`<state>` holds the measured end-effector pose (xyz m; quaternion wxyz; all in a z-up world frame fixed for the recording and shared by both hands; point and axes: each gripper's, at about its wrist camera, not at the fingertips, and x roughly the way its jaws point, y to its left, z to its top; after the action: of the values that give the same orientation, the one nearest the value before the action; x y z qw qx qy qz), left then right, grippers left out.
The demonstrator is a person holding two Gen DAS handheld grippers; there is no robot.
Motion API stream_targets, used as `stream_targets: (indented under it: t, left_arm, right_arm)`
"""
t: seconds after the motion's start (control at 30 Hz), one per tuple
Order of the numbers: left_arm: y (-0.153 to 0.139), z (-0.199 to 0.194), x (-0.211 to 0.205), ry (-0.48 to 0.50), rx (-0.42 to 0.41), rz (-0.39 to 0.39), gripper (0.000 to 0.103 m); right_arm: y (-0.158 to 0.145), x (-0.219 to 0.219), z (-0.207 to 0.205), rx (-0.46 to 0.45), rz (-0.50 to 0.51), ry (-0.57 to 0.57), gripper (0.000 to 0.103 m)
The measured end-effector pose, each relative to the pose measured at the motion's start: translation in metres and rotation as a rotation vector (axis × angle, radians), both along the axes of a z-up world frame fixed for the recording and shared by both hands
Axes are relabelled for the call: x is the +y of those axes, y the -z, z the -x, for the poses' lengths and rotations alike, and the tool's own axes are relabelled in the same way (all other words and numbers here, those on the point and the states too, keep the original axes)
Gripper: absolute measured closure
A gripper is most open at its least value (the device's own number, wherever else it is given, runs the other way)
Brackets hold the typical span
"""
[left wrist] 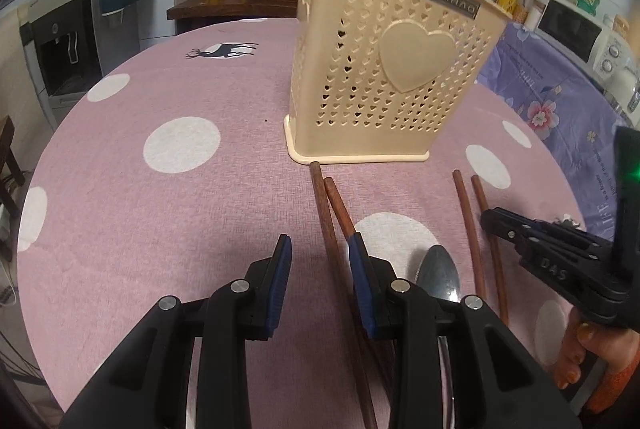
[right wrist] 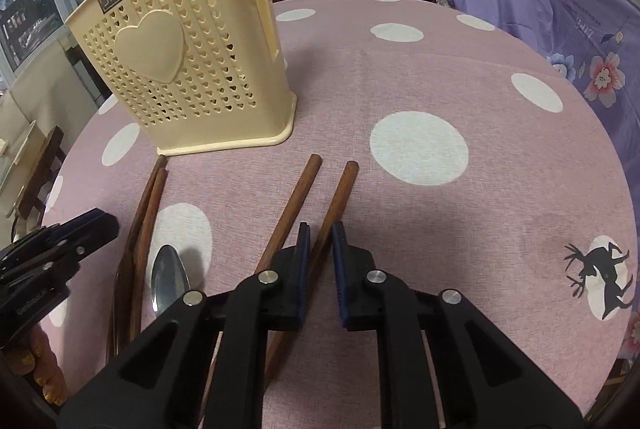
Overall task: Organize utensils
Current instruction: 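Grasp a brown chopstick on the table with the left gripper while the right grasps another brown chopstick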
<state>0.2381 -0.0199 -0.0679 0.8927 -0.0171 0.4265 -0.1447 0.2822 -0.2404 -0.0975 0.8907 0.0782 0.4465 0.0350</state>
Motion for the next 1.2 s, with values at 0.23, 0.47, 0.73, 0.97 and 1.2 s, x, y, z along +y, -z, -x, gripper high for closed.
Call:
stream_targets:
  t: [0.23, 0.47, 0.73, 0.97, 1.2]
  left_arm:
    - [0.008, -0.011, -0.012, 0.010, 0.008, -0.080, 0.078]
    - [0.007, -0.017, -0.002, -0.014, 0.010, -0.098, 0.091]
    - [0.008, -0.023, -0.002, -0.039, 0.016, -0.089, 0.091]
    - [0.008, -0.034, -0.009, -0.056, 0.008, -0.102, 0.091]
    - [0.009, -0.034, -0.009, -0.060, -0.002, -0.106, 0.093]
  right_arm:
    - [-0.001, -0.001, -0.001, -0.001, 0.004, 0.003, 0.091]
    - [0.001, -0.005, 0.002, 0.004, -0.007, 0.012, 0.091]
    - [0.001, -0.005, -0.007, 0.015, -0.018, 0.036, 0.091]
    - [0.000, 0.001, -0.023, 0.020, 0.010, 0.065, 0.091]
    - [0.001, 0.003, -0.023, -0.001, 0.021, 0.066, 0.093]
